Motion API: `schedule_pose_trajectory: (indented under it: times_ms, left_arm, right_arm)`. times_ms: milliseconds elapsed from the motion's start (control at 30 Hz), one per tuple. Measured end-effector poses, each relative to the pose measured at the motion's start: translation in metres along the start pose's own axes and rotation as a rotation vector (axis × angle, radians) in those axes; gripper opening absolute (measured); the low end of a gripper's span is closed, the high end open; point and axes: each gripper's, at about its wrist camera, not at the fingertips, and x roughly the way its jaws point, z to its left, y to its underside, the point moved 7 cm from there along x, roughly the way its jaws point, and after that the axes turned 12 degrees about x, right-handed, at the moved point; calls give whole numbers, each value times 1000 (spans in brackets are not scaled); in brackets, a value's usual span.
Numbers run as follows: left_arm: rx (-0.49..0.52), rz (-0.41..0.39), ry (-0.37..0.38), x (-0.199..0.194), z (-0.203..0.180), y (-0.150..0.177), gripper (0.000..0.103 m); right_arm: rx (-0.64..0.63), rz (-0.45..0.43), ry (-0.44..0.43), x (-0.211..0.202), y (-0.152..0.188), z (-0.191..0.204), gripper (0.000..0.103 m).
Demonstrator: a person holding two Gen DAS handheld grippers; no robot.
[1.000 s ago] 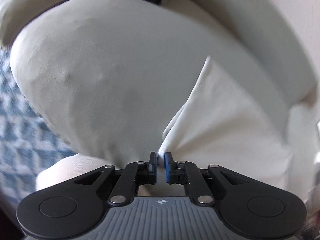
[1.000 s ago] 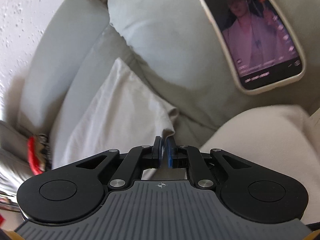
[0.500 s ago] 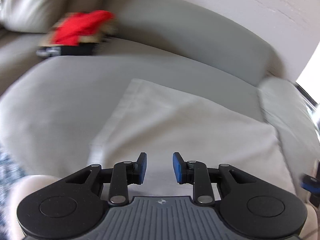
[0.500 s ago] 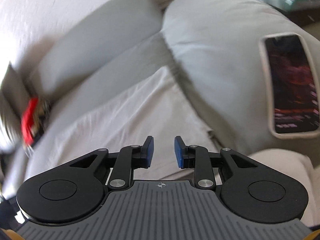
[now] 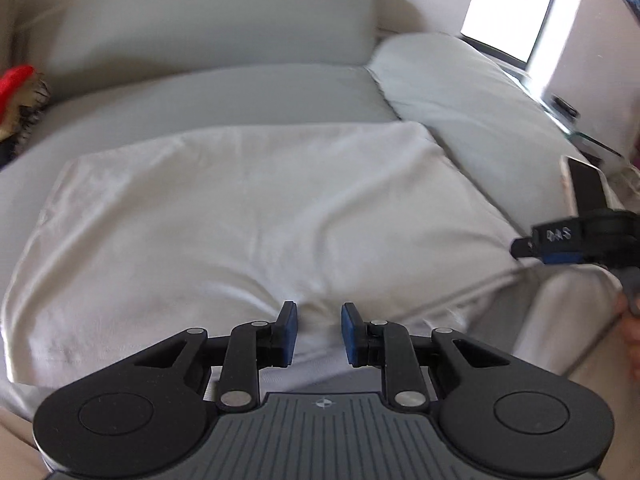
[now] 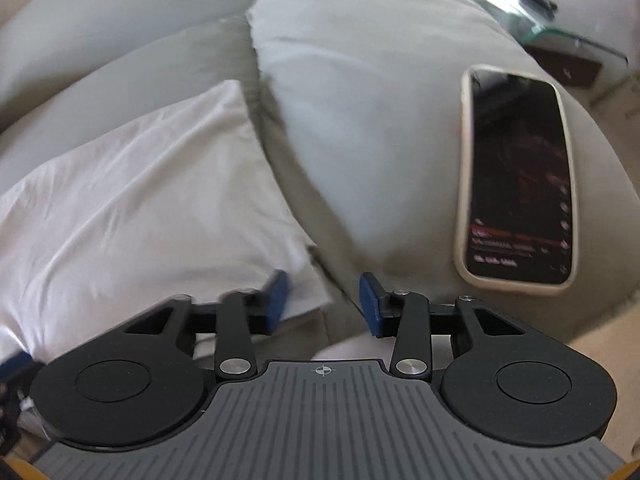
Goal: Fold clothes
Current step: 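Open both tools and withdraw them from the folded shirt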
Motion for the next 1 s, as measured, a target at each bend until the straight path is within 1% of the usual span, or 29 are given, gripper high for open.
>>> schedule_pose_trajectory:
  times_ms: [33,67,100,167,233,367,533,600,733,800,867,900,933,1000]
  left_arm:
    - [-24,8,24,-1,4,0,23]
    - [-55,7,37,-5,9,0,24]
    - [-82,0,24,-10,16,0,26]
    - [-133,-14,-11,-19,30,1,30]
    - [-171,-28,-45,-26,42,1,34]
    - [-226,-57,-105,-35,55,3,36]
    - [-212,-54,-119,-29,50,-5,36]
    - [-203,-44,-118,-23,46,-10,36]
    - [-190,-27,-147,-1,37,-31,36]
    - [-176,-15,-161,11,32,-39,36]
    - [-150,-3,-182,21,27,-44,36]
    - [-143,1,-189,23,25,-45,36]
    - [-137,5,-195,24,23,-45,36]
    - [-132,3,-210,21,20,-44,36]
  right_arm:
    - [26,-4,-37,-5,-1,-1,41]
    - [51,-8,-73,-10,-3,-2,44]
    - [64,-18,-103,-15,-5,-2,48]
    - [70,-32,-141,-20,-7,2,49]
    - [70,-27,-189,-21,-8,9,52]
    - [63,-9,-276,-13,-9,32,54]
    - [55,13,-365,-4,-23,57,54]
    - [61,15,-383,1,-34,65,54]
    - [64,-9,-429,12,-63,82,54]
    - [74,-6,-464,21,-78,86,54]
    - [121,4,-565,32,-96,84,54]
    - [167,7,-622,39,-107,79,54]
    - [221,5,-653,46,-117,72,54]
    - [308,-2,-680,60,-134,59,55]
